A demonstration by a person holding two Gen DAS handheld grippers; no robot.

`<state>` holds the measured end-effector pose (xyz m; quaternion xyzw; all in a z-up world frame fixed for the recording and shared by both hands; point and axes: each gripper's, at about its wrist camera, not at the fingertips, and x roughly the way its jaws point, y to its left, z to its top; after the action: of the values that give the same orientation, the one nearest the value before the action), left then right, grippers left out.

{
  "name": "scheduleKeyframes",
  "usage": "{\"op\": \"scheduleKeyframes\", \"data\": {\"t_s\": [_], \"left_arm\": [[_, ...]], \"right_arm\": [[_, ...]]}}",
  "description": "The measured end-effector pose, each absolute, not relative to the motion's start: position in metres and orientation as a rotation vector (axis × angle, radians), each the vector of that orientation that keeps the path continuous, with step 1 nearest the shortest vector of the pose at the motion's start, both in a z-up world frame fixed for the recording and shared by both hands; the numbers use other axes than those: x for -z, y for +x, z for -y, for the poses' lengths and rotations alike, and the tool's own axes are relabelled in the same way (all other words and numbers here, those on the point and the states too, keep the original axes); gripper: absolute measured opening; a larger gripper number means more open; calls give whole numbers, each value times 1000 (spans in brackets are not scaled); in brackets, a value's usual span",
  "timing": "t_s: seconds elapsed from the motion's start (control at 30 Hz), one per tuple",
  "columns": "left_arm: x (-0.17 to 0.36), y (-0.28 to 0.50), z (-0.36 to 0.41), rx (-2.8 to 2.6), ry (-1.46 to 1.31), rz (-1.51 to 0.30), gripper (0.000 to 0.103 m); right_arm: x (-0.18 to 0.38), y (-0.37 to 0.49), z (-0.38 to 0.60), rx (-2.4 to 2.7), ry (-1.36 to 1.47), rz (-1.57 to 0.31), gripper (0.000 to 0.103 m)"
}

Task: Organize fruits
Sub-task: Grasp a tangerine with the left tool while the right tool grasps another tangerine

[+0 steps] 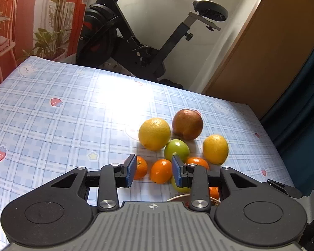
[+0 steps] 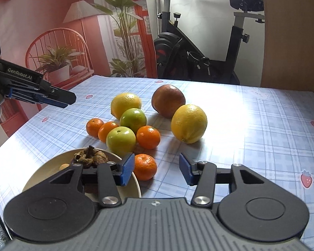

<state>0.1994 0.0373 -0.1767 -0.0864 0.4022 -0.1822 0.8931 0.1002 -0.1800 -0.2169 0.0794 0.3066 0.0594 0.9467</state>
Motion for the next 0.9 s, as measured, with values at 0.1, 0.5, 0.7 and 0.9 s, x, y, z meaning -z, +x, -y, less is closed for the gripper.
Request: {"op": "scheduleKeyframes", "data": {"t_s": [0.1,0.5,0.7,0.9], "left_arm": [[179,206,-41,351,-176,-837,37],[186,211,-49,328,-162,-819,37],[196,211,-51,323,-153,-830,37],[205,215,-51,314,-143,-845,37]], "right_arm": [[220,110,180,-125,179,-657,37],[222,136,173,-171,250,-731,38],[223,133,177,-169,277,-725,35],[221,125,178,-122,205,-706,34]]}}
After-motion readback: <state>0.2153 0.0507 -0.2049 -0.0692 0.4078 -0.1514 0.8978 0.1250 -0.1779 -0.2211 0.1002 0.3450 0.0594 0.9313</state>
